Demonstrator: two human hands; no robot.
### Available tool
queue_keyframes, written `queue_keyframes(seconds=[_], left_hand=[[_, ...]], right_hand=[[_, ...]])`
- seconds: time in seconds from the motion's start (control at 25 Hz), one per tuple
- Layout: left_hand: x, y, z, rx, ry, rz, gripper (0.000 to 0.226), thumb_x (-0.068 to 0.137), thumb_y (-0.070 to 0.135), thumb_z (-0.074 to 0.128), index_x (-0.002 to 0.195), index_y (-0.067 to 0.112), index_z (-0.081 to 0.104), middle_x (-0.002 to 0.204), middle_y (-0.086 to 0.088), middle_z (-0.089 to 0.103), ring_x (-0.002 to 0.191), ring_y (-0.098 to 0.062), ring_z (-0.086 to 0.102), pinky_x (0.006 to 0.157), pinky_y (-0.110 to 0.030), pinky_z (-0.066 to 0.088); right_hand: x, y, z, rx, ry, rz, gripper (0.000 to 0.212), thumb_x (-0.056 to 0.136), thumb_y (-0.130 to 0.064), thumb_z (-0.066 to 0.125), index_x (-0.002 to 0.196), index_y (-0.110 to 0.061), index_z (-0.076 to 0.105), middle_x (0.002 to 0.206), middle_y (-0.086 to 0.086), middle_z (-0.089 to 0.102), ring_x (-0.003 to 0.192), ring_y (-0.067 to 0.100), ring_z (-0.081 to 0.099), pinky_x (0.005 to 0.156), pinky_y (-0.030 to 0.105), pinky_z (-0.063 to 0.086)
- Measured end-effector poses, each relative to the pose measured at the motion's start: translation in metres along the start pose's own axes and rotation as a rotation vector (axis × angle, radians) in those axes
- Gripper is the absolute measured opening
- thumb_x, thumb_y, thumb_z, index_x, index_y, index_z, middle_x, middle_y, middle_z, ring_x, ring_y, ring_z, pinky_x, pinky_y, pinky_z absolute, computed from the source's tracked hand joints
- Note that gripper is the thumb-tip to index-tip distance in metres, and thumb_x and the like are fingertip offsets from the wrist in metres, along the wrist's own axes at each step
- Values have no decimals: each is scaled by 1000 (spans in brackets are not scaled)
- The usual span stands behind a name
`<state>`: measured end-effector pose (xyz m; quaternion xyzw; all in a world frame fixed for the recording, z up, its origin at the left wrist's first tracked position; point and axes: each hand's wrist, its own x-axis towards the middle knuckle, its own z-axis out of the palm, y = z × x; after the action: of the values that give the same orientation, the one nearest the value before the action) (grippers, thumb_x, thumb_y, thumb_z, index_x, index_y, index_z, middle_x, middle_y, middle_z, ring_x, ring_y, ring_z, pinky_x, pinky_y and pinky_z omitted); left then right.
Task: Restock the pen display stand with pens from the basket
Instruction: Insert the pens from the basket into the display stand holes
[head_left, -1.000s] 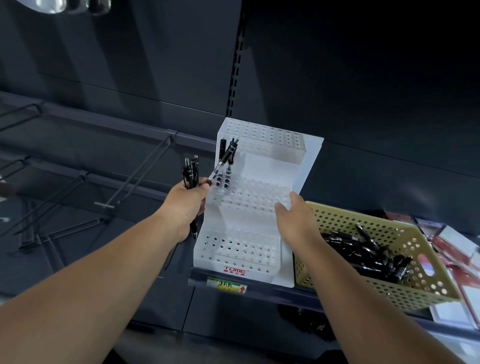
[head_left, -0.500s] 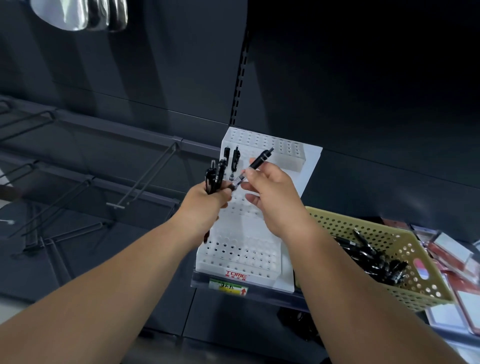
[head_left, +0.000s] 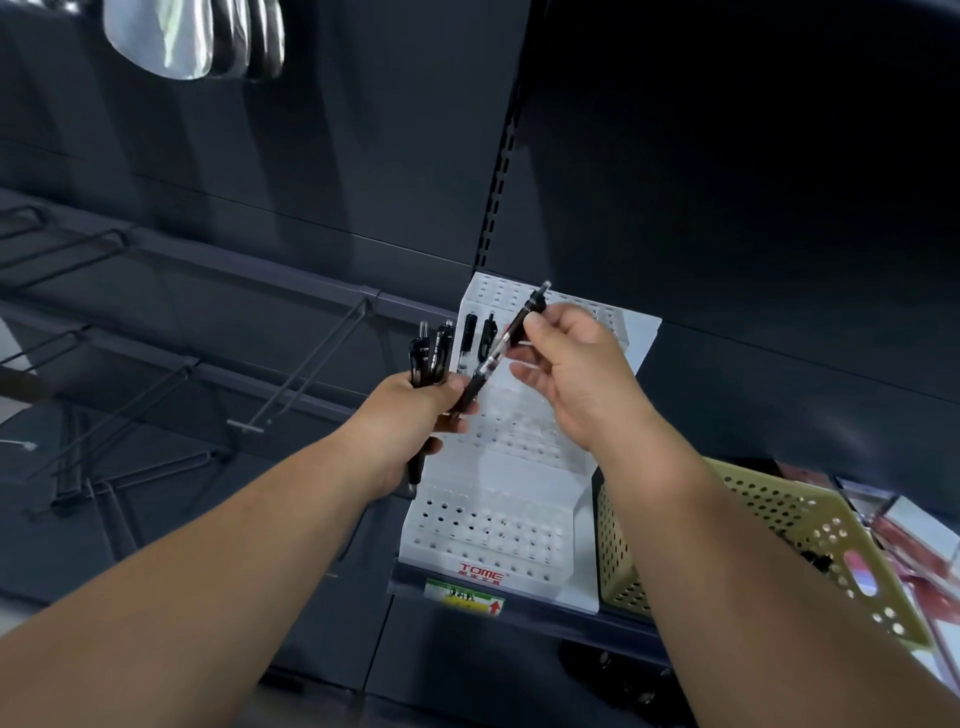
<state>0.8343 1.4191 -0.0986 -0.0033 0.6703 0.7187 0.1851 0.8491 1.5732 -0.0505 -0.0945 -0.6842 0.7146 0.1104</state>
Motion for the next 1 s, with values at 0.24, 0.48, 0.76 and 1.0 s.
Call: queue_keyframes(seconds=[0.24,0.48,0.76,1.0], left_hand=[[15,-3,-10,136,128,117,18,98,16,50,93,23,66,96,-7,63,82,-18,53,70,-27,42],[20,-4,-11,112,107,134,17,98,16,49,102,13,65,60,0,46,47,-8,41,43,-14,37],[20,-7,-17,234,35,124,30,96,38,50,93,9,57,57,1,36,50,-14,30,49,-25,29],[14,-7,-15,225,-3,153,19,98,19,50,109,19,65,64,5,43,57,-10,39,48,-13,35]], right_hand=[[30,3,0,-488,254,-349,7,95,-18,55,90,-16,59,88,8,68,86,27,65,83,46,54],[43,25,2,-534,265,-340,11,94,-16,56,88,-8,59,82,14,67,83,32,65,79,46,53],[44,33,8,-664,196,-355,8,96,-18,57,92,-12,60,76,-2,61,79,22,62,72,35,50],[48,55,10,-855,218,-249,15,97,-22,55,87,-12,58,72,2,58,68,22,52,59,29,35]])
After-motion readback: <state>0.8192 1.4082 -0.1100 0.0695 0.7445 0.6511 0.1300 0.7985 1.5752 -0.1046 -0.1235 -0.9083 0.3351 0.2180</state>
